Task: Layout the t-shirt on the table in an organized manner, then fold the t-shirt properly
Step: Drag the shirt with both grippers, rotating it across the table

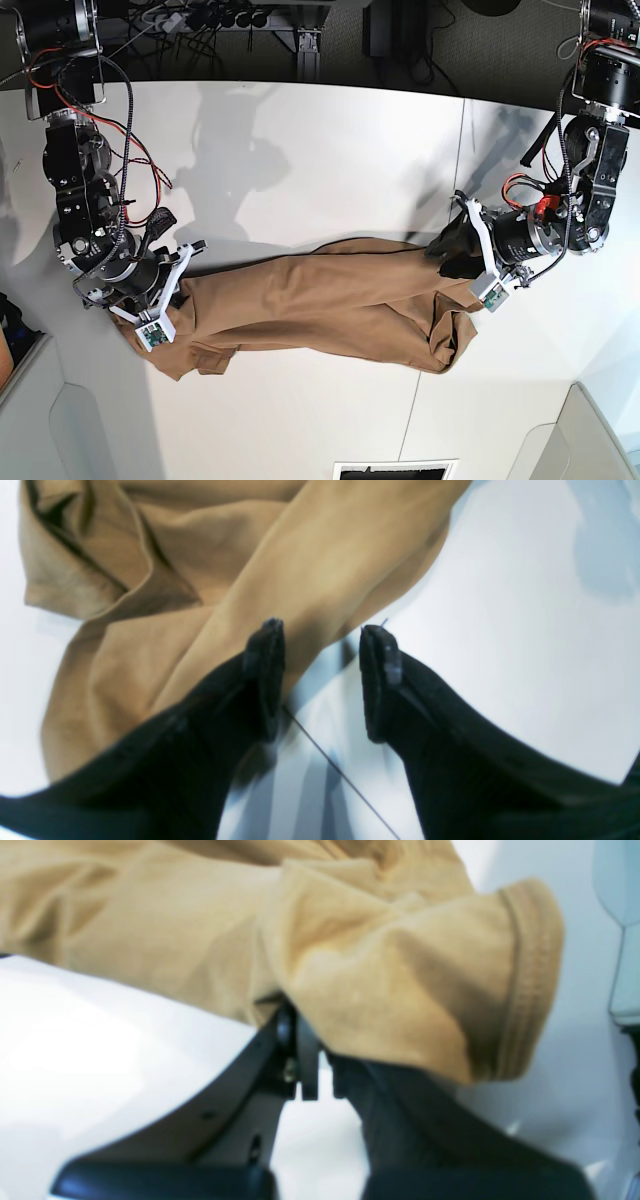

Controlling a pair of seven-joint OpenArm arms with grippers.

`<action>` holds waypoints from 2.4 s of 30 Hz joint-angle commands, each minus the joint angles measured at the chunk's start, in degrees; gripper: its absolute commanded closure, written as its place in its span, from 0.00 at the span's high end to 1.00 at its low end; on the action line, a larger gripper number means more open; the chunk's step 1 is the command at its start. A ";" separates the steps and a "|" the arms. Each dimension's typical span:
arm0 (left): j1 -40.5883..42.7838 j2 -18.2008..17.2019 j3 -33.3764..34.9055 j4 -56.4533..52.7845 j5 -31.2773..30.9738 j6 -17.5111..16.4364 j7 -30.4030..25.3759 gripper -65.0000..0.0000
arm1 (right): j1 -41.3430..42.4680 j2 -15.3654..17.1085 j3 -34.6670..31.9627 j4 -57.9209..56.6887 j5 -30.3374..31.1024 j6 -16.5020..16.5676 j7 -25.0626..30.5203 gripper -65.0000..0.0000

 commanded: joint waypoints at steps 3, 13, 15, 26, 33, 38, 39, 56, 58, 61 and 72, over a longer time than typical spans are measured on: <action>-1.05 -1.29 -1.01 1.18 -1.92 -0.49 0.42 0.42 | 1.49 0.66 2.54 2.62 0.85 -0.42 1.70 0.00; -0.76 -2.21 -1.03 1.16 -1.84 -0.49 -1.22 0.42 | 6.73 -0.07 13.22 3.56 13.55 3.52 1.84 0.00; -0.72 -2.23 -1.03 1.16 -1.77 -0.49 -1.29 0.42 | 7.87 -0.79 15.43 3.56 15.47 4.90 1.86 0.00; -0.31 -2.21 -1.03 1.14 0.04 -0.49 -1.62 0.42 | 9.75 -4.72 17.99 1.57 11.91 6.95 2.08 0.18; -0.28 -2.21 -1.03 1.14 0.04 -0.49 -1.57 0.42 | 10.12 -4.92 17.99 -8.37 3.78 2.82 9.35 0.69; -0.31 -2.19 -1.03 1.14 -1.49 -0.49 -1.81 0.49 | 10.14 -4.90 17.99 -14.71 -4.24 -3.39 8.66 0.68; -0.31 -2.10 -1.03 1.14 -1.42 -0.49 -1.90 0.49 | 10.12 -4.90 17.99 -15.74 -4.55 -3.48 8.46 0.68; 0.63 2.82 -1.01 -6.49 1.36 -0.49 -4.68 0.54 | 9.66 -5.09 8.28 -31.10 -1.66 -3.43 12.15 0.42; 0.63 4.02 -1.01 -7.06 2.29 -0.49 -6.05 0.54 | 9.49 -5.07 7.43 -31.06 -3.10 -3.41 12.63 0.17; 0.61 4.81 -1.01 -7.04 4.44 -0.49 -8.79 0.54 | 9.20 -5.01 7.50 -31.06 -5.86 -3.41 14.80 0.00; 0.83 2.93 -1.01 -7.04 8.63 -0.49 -1.16 0.00 | 9.70 -3.10 9.49 -31.08 -13.40 -3.45 20.48 0.00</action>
